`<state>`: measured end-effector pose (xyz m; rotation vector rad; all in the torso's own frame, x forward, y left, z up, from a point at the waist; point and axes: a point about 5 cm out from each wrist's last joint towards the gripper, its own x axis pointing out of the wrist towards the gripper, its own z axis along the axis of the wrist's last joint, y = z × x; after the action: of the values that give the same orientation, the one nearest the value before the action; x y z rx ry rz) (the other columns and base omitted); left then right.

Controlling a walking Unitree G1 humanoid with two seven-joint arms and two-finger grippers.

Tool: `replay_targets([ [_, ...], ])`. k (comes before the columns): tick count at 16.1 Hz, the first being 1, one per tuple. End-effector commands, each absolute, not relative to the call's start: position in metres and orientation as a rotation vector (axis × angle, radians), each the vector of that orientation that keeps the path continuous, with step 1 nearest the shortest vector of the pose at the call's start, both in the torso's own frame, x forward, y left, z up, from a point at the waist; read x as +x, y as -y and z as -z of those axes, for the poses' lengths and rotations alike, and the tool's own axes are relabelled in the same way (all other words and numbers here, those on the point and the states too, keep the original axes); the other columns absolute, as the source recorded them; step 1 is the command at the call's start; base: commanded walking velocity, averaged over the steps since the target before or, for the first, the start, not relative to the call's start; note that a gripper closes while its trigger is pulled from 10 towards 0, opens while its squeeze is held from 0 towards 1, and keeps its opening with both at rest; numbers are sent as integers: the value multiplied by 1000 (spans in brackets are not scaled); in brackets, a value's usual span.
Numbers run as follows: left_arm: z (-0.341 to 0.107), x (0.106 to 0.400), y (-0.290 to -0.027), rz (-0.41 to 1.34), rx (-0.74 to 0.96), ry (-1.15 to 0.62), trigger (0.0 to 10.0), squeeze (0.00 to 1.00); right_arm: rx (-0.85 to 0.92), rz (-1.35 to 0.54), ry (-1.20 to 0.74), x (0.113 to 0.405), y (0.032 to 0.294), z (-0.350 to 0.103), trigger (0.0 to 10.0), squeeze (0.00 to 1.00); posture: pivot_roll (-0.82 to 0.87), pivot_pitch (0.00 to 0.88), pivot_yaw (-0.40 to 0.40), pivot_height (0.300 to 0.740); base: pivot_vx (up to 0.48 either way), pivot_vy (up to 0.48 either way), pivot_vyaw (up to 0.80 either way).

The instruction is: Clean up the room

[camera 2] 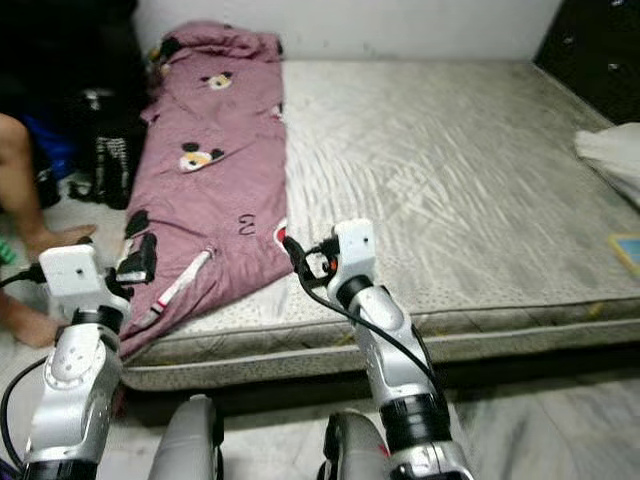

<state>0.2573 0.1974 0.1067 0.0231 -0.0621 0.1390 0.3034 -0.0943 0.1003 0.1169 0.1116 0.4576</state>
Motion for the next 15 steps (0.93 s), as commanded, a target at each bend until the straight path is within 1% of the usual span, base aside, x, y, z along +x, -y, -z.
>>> replay_targets([
  [1, -110, 254, -193, -155, 92, 61, 10000, 0, 117, -475, -113, 302, 96, -103, 10000, 0, -79, 43, -54, 661, 0, 0, 0],
  [2, -109, 249, -189, -89, 52, 44, 10000, 0, 116, -484, -120, 301, 97, -103, 10000, 0, -75, 53, -59, 661, 0, 0, 0],
  [4, -110, 244, -189, -52, 84, 45, 10000, 0, 119, -501, -131, 299, 96, -103, 10000, 0, -73, 67, -62, 661, 0, 0, 0],
  [7, -105, 239, -192, -126, 40, -1, 10000, 0, 118, -504, -140, 296, 99, -103, 10000, 0, -83, 68, -69, 661, 0, 0, 0],
  [8, -104, 240, -191, -126, -3, -12, 10000, 0, 114, -503, -147, 296, 100, -102, 10000, 0, -83, 66, -73, 661, 0, 0, 0],
  [11, -105, 244, -188, -133, -62, -23, 10000, 0, 111, -512, -152, 296, 100, -101, 10000, 0, -81, 66, -74, 661, 0, 0, 0],
  [13, -105, 246, -187, -108, -51, -18, 10000, 0, 112, -514, -157, 296, 99, -101, 10000, 0, -81, 66, -74, 661, 0, 480, 0],
  [15, -104, 246, -187, -106, -82, -31, 10000, 0, 113, -511, -159, 296, 99, -101, 10000, 0, -84, 74, -70, 661, 0, 480, 0],
])
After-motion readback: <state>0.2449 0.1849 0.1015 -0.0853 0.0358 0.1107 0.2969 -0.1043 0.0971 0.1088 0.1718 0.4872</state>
